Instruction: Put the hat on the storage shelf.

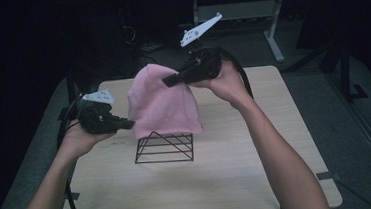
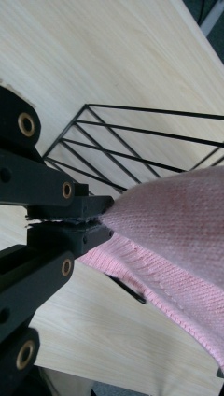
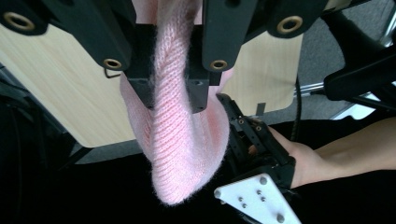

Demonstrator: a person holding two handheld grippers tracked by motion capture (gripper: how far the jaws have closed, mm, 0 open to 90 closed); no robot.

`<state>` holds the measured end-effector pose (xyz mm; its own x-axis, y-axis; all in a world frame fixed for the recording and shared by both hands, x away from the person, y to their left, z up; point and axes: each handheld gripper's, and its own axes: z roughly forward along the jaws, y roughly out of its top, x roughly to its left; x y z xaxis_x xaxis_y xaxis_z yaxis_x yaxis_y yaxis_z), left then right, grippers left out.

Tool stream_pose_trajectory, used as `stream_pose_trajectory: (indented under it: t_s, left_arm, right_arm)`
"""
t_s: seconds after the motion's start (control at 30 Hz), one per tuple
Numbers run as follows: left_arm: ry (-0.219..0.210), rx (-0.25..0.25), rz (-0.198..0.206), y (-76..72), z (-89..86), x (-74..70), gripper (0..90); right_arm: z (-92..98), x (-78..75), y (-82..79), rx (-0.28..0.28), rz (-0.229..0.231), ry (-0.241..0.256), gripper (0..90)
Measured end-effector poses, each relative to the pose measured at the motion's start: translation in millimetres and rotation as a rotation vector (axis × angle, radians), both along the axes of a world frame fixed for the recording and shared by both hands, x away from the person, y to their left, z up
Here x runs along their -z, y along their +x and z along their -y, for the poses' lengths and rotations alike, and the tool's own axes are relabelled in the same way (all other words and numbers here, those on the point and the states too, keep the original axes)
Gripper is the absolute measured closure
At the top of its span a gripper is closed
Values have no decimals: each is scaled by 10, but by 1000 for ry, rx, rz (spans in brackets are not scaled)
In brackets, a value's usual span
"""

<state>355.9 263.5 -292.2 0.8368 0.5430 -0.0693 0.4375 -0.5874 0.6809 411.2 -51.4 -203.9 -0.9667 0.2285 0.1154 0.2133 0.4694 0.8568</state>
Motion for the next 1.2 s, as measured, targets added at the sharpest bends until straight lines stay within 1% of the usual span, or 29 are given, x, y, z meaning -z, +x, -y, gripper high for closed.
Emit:
stream_pose_trajectory:
  t_s: [0.1,0.17,0.27,0.37,0.47,0.5,0.53,0.57,0.6,0.67,0.7,0.73,0.77,0.8,0.87,0.93,1.0,1.03,1.07,1.2]
  left_arm:
    - [-8,-9,-3,-22,-46,26,875]
    - [8,-2,1,-28,-75,33,876]
    - [-5,-13,2,-53,-100,64,875]
    - [-2,-16,0,-69,-116,96,875]
    - [12,-15,-5,-79,-117,145,875]
    - [20,-19,-5,-85,-115,164,875]
    - [29,-13,-4,-85,-118,173,875]
    - [28,-16,-5,-92,-113,191,875]
    - [37,-12,-6,-95,-114,205,875]
    - [49,-9,-5,-97,-115,232,876]
    - [38,-18,-12,-104,-108,252,875]
    - [50,-10,-10,-99,-115,262,875]
    - [32,-23,-18,-109,-103,287,875]
    - [41,-18,-16,-107,-107,295,875]
    - [44,-17,-20,-110,-106,321,875]
    - [44,-18,-23,-114,-107,348,875]
    - [42,-18,-29,-118,-110,376,875]
    - [43,-19,-29,-119,-112,389,875]
    - [39,-22,-33,-121,-113,404,875]
    - [46,-23,-38,-124,-126,460,875]
  right_arm:
    - [-50,14,-21,-15,-2,-4,782]
    - [-88,27,-35,-30,-5,-2,782]
    - [-137,43,-59,-42,1,-7,782]
    - [-161,76,-73,-52,-4,-1,782]
    - [-174,144,-82,-56,-9,-1,782]
    - [-179,162,-85,-56,-17,2,782]
    - [-182,195,-79,-58,-22,-2,782]
    - [-184,216,-75,-60,-20,0,782]
    - [-185,241,-71,-61,-29,-1,782]
    - [-185,290,-59,-65,-29,0,781]
    - [-185,312,-58,-67,-35,2,781]
    - [-185,330,-61,-67,-48,3,781]
    - [-183,352,-57,-69,-42,6,780]
    - [-179,376,-57,-72,-43,6,781]
    - [-174,408,-63,-70,-58,6,780]
    - [-164,449,-58,-74,-60,9,779]
    - [-157,481,-64,-73,-73,6,777]
    - [-152,503,-59,-77,-66,8,776]
    - [-153,519,-65,-77,-76,13,775]
    - [-159,595,-73,-84,-83,12,775]
